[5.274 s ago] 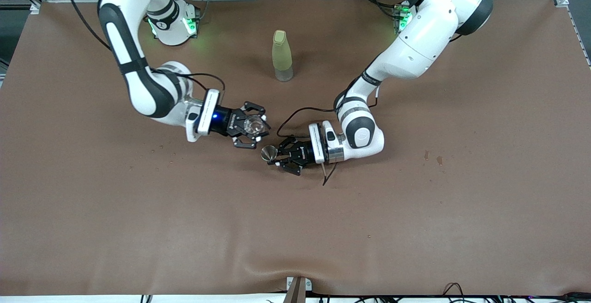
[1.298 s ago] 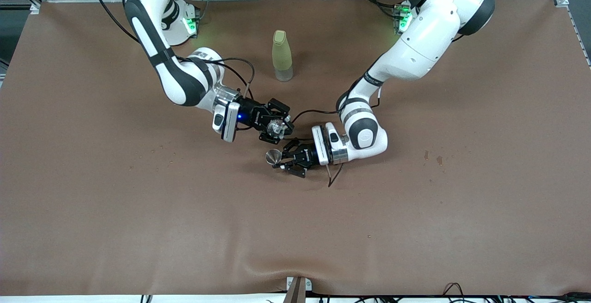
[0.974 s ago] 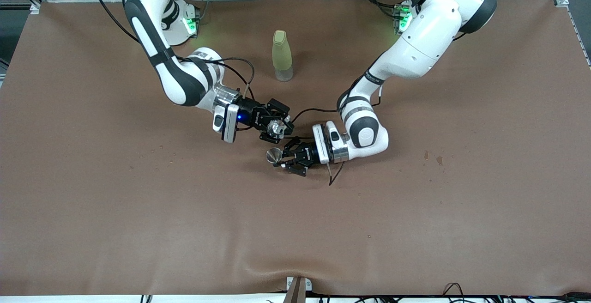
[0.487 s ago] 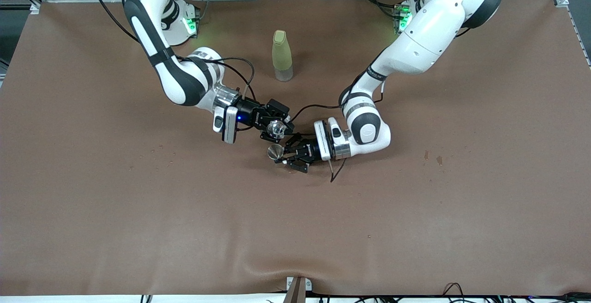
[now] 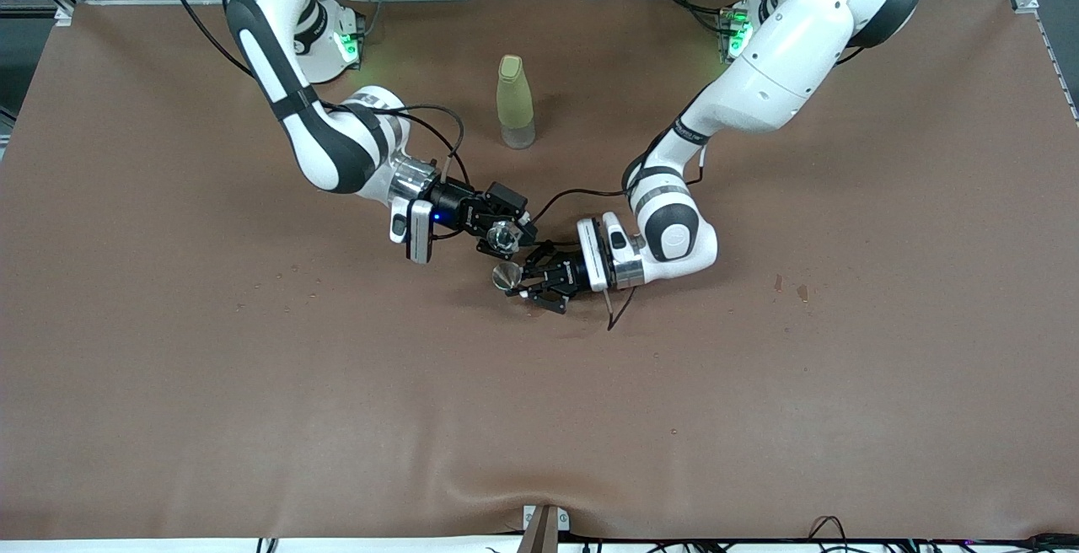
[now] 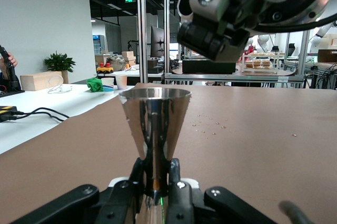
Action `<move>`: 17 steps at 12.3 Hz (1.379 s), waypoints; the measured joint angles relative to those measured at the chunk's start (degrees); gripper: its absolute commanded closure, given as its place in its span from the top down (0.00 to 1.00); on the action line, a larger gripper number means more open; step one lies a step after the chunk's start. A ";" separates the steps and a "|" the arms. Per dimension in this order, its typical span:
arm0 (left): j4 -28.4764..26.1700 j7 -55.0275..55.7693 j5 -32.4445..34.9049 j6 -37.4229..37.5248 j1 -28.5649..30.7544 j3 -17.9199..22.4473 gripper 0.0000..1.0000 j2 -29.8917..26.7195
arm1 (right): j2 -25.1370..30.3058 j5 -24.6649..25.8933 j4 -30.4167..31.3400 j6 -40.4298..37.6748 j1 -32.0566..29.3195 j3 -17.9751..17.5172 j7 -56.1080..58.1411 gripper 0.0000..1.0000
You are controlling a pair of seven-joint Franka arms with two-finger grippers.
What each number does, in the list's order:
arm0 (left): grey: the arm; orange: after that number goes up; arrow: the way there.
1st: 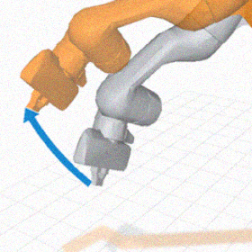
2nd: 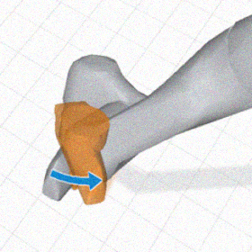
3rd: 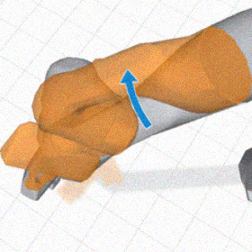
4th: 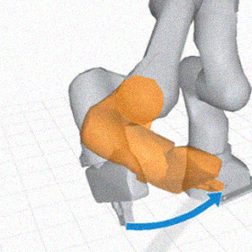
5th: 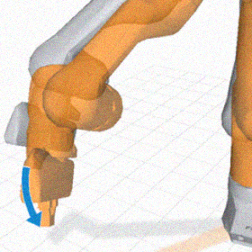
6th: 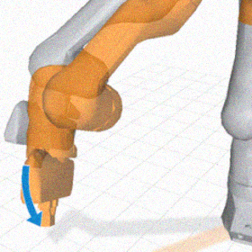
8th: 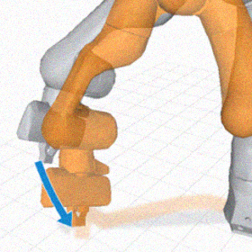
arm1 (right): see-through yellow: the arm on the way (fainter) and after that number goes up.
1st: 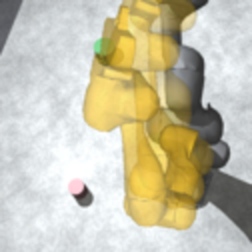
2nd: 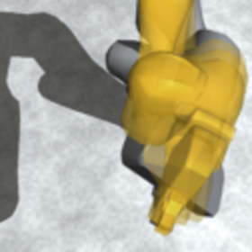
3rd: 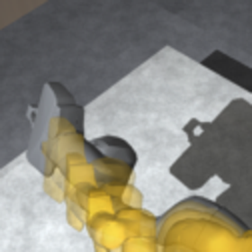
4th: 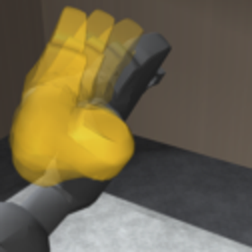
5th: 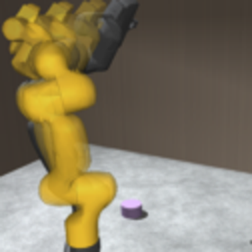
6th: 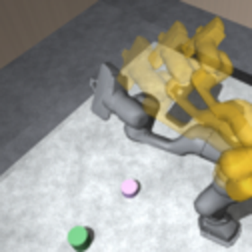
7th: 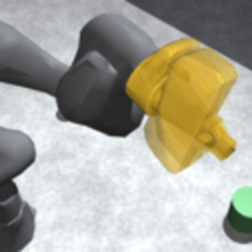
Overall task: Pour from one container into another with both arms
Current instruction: 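Pour the liquid from the cup into the jigger with the right gripper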
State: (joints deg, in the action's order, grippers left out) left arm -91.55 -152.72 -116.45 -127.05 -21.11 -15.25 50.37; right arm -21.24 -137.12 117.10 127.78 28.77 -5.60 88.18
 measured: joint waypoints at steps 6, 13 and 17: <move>-0.89 0.00 0.00 0.00 0.14 -0.03 0.00 -0.83 | 0.00 0.00 0.00 0.03 0.00 0.00 -2.05 0.00; -0.92 0.00 0.00 0.00 0.16 -0.03 0.00 -0.85 | 0.00 2.21 0.00 0.16 0.00 -0.01 -2.61 0.00; -0.92 0.00 0.00 0.00 0.16 -0.03 0.00 -0.89 | 0.00 4.93 -0.10 0.15 0.00 -0.04 -5.11 0.00</move>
State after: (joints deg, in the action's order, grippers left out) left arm -92.47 -152.72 -116.45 -127.05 -20.95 -15.28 49.48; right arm -21.24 -132.20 117.01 127.94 28.77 -5.64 83.06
